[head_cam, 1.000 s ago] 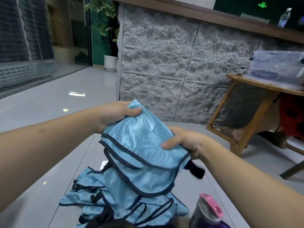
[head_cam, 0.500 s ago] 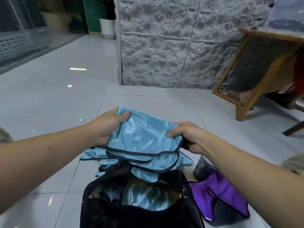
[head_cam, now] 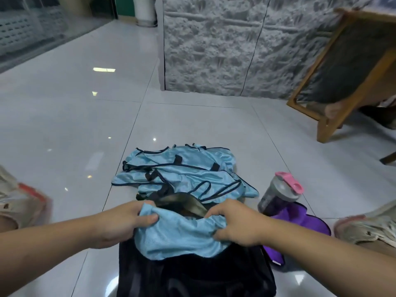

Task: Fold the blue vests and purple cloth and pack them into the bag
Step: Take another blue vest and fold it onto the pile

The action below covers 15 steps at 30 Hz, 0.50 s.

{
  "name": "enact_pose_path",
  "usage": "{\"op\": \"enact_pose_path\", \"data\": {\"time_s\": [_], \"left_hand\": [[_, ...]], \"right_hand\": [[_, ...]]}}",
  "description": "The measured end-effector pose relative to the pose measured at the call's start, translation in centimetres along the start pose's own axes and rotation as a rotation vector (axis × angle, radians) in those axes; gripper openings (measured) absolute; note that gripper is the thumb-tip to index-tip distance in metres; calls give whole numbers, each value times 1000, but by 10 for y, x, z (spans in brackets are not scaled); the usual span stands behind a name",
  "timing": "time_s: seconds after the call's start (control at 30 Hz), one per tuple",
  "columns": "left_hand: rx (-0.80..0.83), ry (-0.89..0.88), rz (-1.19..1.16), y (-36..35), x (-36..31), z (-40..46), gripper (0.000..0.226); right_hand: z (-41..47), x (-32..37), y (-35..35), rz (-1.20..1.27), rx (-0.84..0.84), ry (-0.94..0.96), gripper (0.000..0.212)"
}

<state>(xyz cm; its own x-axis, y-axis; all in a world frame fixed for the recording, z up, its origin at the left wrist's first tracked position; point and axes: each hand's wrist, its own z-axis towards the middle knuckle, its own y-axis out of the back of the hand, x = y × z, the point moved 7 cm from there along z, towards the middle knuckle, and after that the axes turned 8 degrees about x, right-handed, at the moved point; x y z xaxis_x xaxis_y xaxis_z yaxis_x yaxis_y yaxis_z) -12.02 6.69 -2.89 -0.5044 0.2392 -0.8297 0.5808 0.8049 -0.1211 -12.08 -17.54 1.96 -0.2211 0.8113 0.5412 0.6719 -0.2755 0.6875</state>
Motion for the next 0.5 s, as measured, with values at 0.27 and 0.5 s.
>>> {"op": "enact_pose_path", "data": {"time_s": [0.27,0.5], "left_hand": [[52,114,-33,-13,5,41,10],[-422,267,147,-1,38,72,36]], "right_hand": [[20,-5,-11,-43,244,-330,31],[49,-12,-23,-149,-28,-482,24]]}}
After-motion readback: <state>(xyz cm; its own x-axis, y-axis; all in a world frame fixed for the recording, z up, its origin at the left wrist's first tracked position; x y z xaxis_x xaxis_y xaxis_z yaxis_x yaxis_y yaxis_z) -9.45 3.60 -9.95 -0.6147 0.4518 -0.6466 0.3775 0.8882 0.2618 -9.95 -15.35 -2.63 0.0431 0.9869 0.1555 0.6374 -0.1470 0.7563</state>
